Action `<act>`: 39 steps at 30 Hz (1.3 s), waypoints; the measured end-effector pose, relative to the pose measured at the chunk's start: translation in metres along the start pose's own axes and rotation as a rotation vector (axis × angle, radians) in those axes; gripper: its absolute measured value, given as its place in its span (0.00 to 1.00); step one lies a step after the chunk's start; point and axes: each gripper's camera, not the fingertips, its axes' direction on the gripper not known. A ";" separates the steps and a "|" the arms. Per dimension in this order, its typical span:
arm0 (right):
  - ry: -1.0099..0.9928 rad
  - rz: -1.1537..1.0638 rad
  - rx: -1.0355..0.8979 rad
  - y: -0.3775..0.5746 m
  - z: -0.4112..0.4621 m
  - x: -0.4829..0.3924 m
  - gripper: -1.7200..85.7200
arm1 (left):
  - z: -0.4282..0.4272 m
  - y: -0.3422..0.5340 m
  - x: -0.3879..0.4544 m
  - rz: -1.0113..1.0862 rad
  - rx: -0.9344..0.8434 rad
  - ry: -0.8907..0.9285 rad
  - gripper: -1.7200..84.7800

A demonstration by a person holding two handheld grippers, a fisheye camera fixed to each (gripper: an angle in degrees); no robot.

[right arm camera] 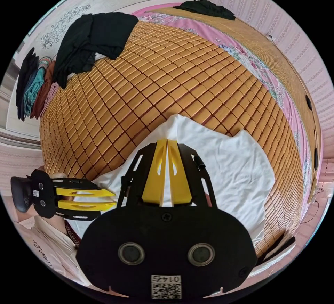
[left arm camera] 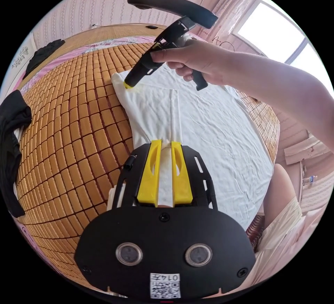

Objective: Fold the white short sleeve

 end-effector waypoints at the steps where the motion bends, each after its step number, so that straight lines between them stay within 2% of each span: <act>1: -0.030 0.015 0.064 0.014 -0.014 0.004 0.01 | 0.001 -0.002 0.005 0.021 -0.009 -0.014 0.08; 5: -0.043 0.038 0.254 0.107 -0.073 0.008 0.01 | -0.020 -0.017 0.031 0.084 -0.042 -0.091 0.09; 9: 0.091 0.119 0.261 0.223 -0.096 0.012 0.02 | -0.045 -0.034 0.066 0.164 -0.021 -0.120 0.09; 14: 0.089 0.430 0.246 0.385 -0.106 0.040 0.02 | -0.044 -0.070 0.126 0.295 -0.058 -0.165 0.10; 17: 0.120 0.546 0.269 0.446 -0.110 0.048 0.03 | -0.038 -0.092 0.163 0.365 -0.079 -0.178 0.10; 21: 0.099 0.598 0.292 0.485 -0.107 0.055 0.04 | -0.024 -0.122 0.204 0.446 -0.100 -0.193 0.10; 28: 0.215 0.585 0.270 0.499 -0.102 0.062 0.03 | 0.022 -0.185 0.261 0.557 -0.147 -0.146 0.10; 35: 0.197 0.665 0.367 0.514 -0.101 0.093 0.06 | 0.084 -0.270 0.271 0.489 -0.183 -0.016 0.09; 39: 0.177 0.681 0.337 0.518 -0.090 0.107 0.07 | 0.125 -0.311 0.281 0.458 -0.212 0.051 0.09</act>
